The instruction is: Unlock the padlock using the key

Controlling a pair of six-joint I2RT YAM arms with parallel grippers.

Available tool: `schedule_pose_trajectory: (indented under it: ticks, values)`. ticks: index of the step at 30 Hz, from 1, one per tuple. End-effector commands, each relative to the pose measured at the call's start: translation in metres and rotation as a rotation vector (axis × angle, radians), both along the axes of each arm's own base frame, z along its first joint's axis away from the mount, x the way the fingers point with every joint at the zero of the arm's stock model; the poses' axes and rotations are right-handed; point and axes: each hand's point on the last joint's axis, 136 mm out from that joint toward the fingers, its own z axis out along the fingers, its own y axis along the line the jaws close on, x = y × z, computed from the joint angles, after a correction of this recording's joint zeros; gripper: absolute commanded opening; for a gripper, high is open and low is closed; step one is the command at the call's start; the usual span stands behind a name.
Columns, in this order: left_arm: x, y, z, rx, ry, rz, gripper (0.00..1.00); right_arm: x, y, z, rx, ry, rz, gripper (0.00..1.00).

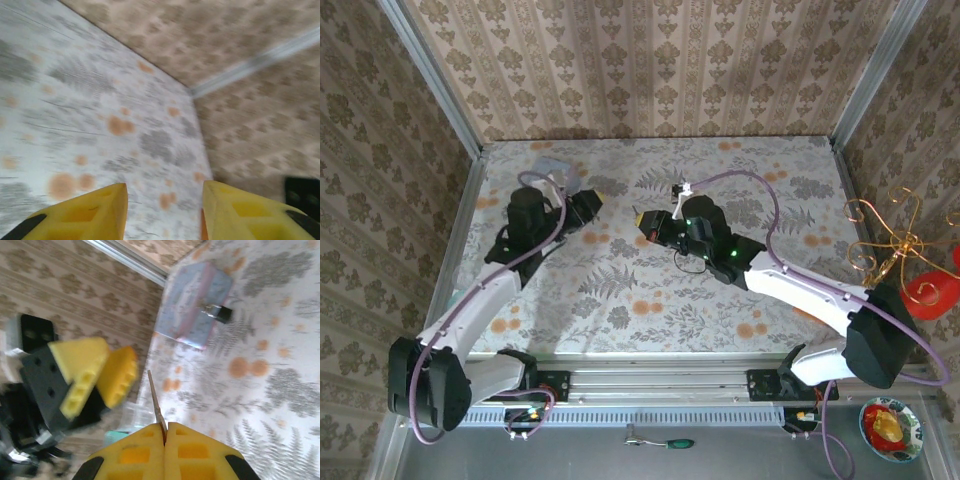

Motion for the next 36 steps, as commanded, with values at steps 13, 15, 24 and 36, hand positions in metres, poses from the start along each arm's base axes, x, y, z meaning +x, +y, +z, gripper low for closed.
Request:
schedule_pose_trajectory:
  ticks: [13,15,24,36]
  values:
    - [0.066,0.063,-0.136,0.536,0.299,0.271,0.49,-0.022,-0.038,-0.044,-0.413,0.014,0.054,0.00]
    - [0.078,0.071,-0.148,0.600,0.321,0.340,0.49,-0.024,-0.034,-0.046,-0.411,0.011,0.082,0.00]
    - [0.129,0.079,-0.186,0.751,0.382,0.564,0.60,-0.032,-0.023,-0.059,-0.395,0.035,0.171,0.00]
    - [0.157,0.073,-0.205,0.763,0.426,0.732,0.71,-0.042,-0.024,-0.071,-0.299,0.101,0.220,0.00]
